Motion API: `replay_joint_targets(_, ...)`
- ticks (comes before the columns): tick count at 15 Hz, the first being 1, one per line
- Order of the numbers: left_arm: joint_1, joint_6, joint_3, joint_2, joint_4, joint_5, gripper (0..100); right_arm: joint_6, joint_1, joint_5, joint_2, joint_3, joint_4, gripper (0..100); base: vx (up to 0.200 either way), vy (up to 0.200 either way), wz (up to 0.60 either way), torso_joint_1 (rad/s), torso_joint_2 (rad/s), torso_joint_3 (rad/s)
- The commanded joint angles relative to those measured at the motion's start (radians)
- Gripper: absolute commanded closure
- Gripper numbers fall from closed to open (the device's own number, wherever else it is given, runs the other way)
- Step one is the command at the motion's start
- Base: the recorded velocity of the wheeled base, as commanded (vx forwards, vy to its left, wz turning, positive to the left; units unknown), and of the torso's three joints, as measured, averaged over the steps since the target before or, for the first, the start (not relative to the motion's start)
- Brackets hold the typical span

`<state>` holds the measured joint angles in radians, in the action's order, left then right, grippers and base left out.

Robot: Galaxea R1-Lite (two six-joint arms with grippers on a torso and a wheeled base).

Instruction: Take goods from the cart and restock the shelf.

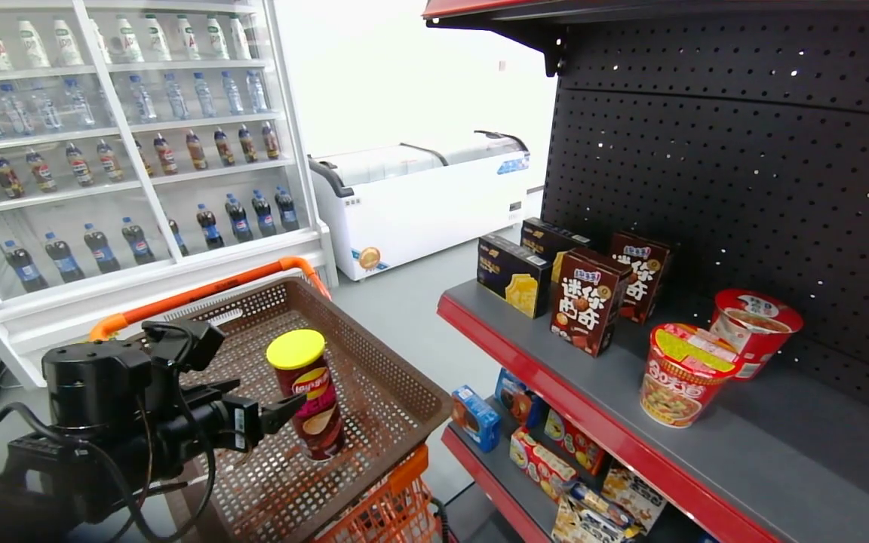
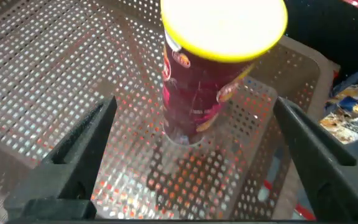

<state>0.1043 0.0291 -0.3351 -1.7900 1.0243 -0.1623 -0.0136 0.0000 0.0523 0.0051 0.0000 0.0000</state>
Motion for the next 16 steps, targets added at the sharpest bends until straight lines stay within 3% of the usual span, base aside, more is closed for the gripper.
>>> replay_joint_targets(1,0.002,0.002,-0.004,-0.143,0.088,0.001,0,0.0,0.0,0.0,0.001,0.0,0.0,0,0.0,0.0,0.0,0.0,0.0,0.0)
replay_joint_targets(6,0.064,0.0,-0.044,-0.341,0.387,0.001,0,0.0,0.0,0.0,0.001,0.0,0.0,0,0.0,0.0,0.0,0.0,0.0,0.0)
replay_joint_targets(10,0.074,-0.002,-0.133,-0.422,0.401,0.001,0,0.0,0.0,0.0,0.001,0.0,0.002,0,0.0,0.0,0.0,0.0,0.0,0.0)
replay_joint_targets(13,0.074,-0.037,-0.163,-0.477,0.442,0.001,0,0.0,0.0,0.0,0.001,0.0,0.0,0,0.0,0.0,0.0,0.0,0.0,0.0)
replay_joint_targets(16,0.074,-0.043,-0.176,-0.508,0.451,0.001,0,0.0,0.0,0.0,0.001,0.0,0.0,0,0.0,0.0,0.0,0.0,0.0,0.0)
